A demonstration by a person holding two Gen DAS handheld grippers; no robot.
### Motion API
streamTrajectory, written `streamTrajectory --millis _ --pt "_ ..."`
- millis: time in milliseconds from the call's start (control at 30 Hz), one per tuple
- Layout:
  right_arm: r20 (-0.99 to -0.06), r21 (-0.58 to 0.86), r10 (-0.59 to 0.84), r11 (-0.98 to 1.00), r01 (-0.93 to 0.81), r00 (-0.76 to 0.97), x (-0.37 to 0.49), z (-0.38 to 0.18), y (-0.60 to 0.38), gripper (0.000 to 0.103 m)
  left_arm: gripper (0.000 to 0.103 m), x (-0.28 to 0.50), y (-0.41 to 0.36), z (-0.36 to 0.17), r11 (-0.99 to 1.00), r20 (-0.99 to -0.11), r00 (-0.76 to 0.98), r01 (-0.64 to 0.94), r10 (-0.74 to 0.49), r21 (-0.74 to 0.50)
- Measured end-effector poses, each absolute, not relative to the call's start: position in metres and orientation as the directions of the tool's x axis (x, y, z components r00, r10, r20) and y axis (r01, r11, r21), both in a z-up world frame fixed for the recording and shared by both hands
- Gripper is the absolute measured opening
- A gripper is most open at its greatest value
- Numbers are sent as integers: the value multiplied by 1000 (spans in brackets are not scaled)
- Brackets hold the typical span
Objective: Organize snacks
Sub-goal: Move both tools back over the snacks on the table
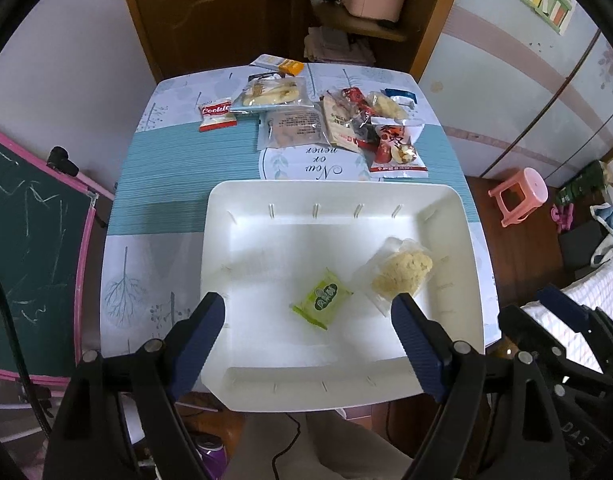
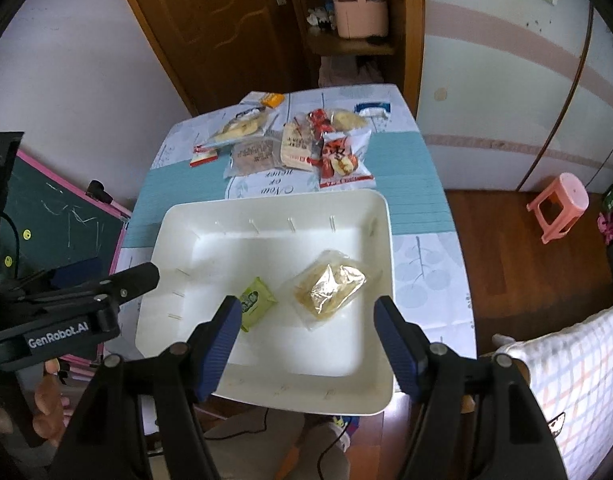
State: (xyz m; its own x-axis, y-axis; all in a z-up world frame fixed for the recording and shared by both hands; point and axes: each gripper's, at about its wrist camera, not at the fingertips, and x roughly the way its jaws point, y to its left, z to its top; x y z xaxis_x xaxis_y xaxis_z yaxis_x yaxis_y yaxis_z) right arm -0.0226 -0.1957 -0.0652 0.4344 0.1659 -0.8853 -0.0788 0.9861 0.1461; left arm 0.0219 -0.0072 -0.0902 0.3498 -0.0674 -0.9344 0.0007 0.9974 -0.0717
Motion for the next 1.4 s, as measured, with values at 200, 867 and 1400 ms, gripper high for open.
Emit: streamTrajectory --millis 200,867,1400 --pt "-870 97 129 991 -92 476 -32 -54 -196 69 84 11 -8 -86 997 -924 377 -20 -61 -73" --pt "-702 136 240 969 -205 670 -48 -4 -204 69 84 -14 -13 -17 995 -811 582 -23 -64 -95" --pt "-569 -20 156 979 -203 807 10 58 -197 69 85 44 -2 68 999 -669 743 33 -22 4"
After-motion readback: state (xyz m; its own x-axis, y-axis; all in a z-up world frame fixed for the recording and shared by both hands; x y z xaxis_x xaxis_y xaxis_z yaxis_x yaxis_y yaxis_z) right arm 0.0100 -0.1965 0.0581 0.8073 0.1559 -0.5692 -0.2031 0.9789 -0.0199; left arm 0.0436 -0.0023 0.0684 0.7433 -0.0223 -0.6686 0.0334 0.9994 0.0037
